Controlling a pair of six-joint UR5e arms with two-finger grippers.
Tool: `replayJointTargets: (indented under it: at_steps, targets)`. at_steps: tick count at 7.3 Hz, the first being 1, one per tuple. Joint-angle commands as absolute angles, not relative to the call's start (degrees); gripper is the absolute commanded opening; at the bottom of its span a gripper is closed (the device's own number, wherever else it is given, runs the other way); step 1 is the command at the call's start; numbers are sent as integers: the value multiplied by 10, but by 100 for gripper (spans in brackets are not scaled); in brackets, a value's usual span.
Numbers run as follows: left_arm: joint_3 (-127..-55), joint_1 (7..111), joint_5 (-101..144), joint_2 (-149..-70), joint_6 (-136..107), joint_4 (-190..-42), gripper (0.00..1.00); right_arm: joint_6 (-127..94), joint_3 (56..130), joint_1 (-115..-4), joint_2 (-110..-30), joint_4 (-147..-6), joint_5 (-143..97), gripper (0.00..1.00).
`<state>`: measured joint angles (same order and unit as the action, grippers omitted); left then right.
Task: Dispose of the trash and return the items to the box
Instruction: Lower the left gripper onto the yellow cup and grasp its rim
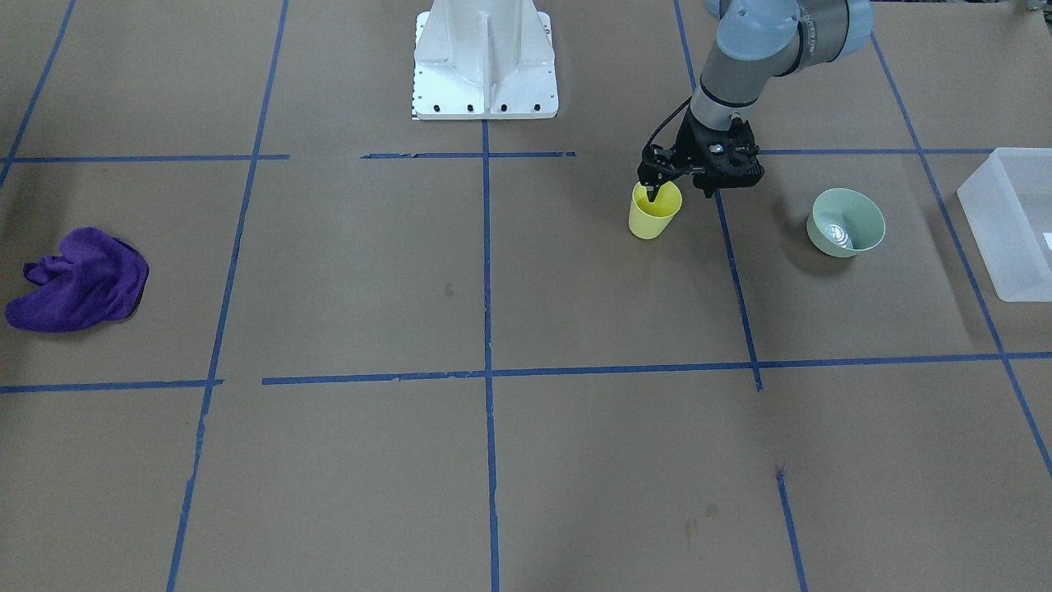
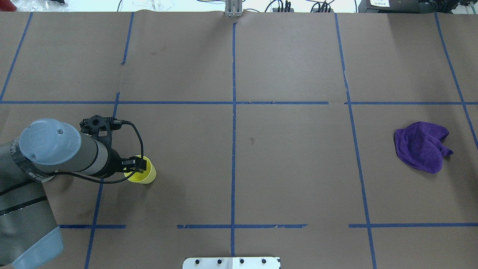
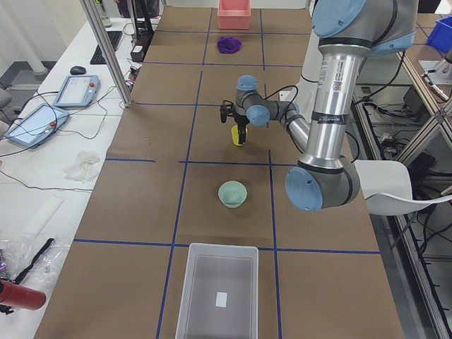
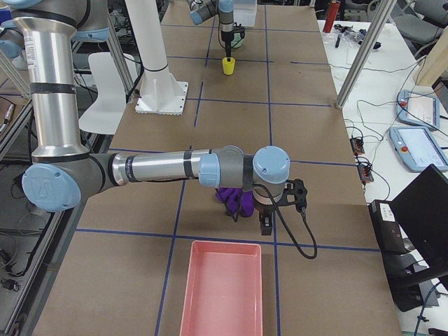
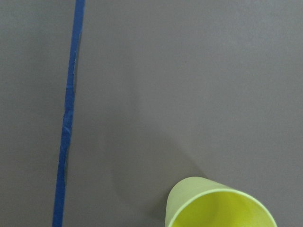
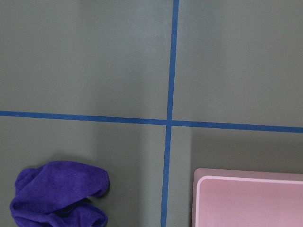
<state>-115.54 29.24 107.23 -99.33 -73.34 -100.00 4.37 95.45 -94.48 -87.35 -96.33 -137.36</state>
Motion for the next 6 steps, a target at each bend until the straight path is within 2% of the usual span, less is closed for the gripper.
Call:
replayJointTargets:
  at_steps: [1,3,4,6]
  targets:
    - [-1148,286,1074,-994,-737,-999,78,39,957,-945,-874,-962,-1373,100]
    - [-1144,287,1074,-995,-738,-996,10,38,961,-945,-874,-962,-1374,100]
    - [-1142,287,1075,-996,-738,-996,0,32,966,-945,-874,-962,-1373,100]
    - [-1150,293,1081,-998,-736,-996,0,30,969,-945,-874,-963,-1374,100]
